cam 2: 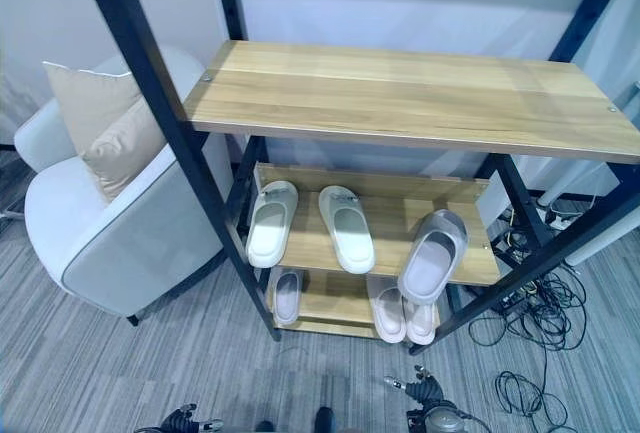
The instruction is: Arrange the slippers neatly on the shoe rack.
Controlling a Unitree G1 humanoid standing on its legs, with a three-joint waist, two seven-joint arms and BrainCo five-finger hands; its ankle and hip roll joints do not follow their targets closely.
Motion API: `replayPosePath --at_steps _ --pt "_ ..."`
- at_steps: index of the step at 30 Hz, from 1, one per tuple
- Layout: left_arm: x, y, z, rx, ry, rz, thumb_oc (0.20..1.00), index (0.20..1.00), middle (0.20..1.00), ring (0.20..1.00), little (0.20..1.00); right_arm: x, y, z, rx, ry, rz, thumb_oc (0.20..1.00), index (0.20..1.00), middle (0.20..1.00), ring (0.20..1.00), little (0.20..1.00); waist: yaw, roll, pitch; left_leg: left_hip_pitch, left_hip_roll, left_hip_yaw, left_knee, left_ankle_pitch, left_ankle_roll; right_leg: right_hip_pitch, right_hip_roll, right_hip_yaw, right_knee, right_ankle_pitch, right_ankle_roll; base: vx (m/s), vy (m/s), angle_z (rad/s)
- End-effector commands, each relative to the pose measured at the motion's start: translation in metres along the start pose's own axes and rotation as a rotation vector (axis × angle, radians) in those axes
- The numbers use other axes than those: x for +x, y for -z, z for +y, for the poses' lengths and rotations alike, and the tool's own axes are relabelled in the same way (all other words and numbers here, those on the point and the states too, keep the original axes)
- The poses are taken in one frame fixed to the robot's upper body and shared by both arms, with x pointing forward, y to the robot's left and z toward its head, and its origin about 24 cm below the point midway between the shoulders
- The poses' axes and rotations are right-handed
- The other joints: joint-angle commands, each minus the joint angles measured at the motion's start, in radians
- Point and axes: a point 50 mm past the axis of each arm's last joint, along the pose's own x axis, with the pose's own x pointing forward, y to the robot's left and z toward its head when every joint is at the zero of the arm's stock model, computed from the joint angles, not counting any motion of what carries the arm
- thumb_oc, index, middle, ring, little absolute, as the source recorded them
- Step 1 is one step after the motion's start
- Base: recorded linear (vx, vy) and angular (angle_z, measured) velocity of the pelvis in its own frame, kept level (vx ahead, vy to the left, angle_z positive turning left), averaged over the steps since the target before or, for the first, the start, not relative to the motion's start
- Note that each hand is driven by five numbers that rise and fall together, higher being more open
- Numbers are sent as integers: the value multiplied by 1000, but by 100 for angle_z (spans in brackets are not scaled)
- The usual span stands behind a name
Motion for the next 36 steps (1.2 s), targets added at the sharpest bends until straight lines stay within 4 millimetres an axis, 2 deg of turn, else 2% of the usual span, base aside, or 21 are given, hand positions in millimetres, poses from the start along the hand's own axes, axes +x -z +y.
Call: replayPosePath --at_steps 1,2,7,11,17,19,20,21,25,27,30,36 --pt "2 -13 -8 -10 2 -43 1000 1000 1000 1000 1000 -2 -19 -12 12 40 -139 1000 1000 1000 1000 1000 -4 8 12 31 -16 -16 -15 -2 -18 21 -72 8 71 -49 162 47 13 -5" --pt "1 -11 -11 -18 5 -47 1000 1000 1000 1000 1000 -6 -27 -13 14 31 -209 1000 1000 1000 1000 1000 -10 13 4 43 -15 -12 -27 -4 -18 32 -70 8 63 -49 164 52 22 -1" --pt "-1 -7 -18 -8 26 -36 1000 1000 1000 1000 1000 -14 -44 -8 33 6 -336 1000 1000 1000 1000 1000 -23 23 -6 65 -15 -2 -44 -6 -14 46 -70 19 51 -48 168 39 30 -6" --pt "-2 -5 -26 -5 42 -44 1000 1000 1000 1000 1000 -30 -63 1 25 -55 -482 1000 1000 1000 1000 1000 -35 33 -14 79 -17 16 -62 -13 -8 53 -76 41 29 -38 179 31 61 -22" --pt "-4 -4 -33 0 52 -50 1000 1000 1000 1000 1000 -40 -79 3 40 -54 -587 1000 1000 1000 1000 1000 -41 44 -22 91 -20 23 -77 -13 -3 61 -81 50 18 -33 185 9 45 -7" --pt "-4 -3 -34 -4 54 -50 1000 1000 1000 1000 1000 -46 -90 2 48 -52 -653 1000 1000 1000 1000 1000 -42 47 -25 96 -20 23 -83 -13 -1 66 -83 50 15 -33 187 21 40 -4" --pt "-5 -4 -35 -3 54 -54 1000 1000 1000 1000 1000 -53 -103 -1 35 -45 -725 1000 1000 1000 1000 1000 -41 48 -28 99 -22 22 -86 -15 0 68 -86 49 12 -33 189 17 33 -4" --pt "-5 -3 -35 -3 55 -54 1000 1000 1000 1000 1000 -53 -103 -1 35 -45 -725 1000 1000 1000 1000 1000 -41 49 -28 99 -22 21 -86 -15 0 69 -86 49 12 -33 189 18 42 -1" --pt "-6 0 -41 28 75 -53 1000 1000 1000 1000 1000 -68 -143 -10 18 4 -906 1000 1000 1000 1000 1000 -25 49 -36 99 -27 15 -91 -16 4 77 -92 43 -7 -25 195 8 29 1" --pt "-7 2 -43 40 86 -47 1000 1000 1000 1000 1000 -68 -163 -15 23 44 -961 1000 1000 1000 1000 1000 -8 50 -40 93 -30 7 -93 -14 7 79 -95 36 -15 -23 196 11 39 0" --pt "-7 4 -42 59 88 -38 1000 1000 1000 1000 1000 -60 -180 -24 25 108 -971 1000 1000 1000 1000 1000 12 46 -42 87 -34 -5 -96 -12 9 82 -97 27 -24 -23 196 12 11 7" --pt "-7 8 -42 78 93 -20 1000 1000 1000 1000 1000 -46 -201 -36 88 183 -944 1000 1000 1000 1000 1000 42 44 -36 64 -40 -21 -97 -5 8 73 -100 14 -37 -16 196 9 11 11"
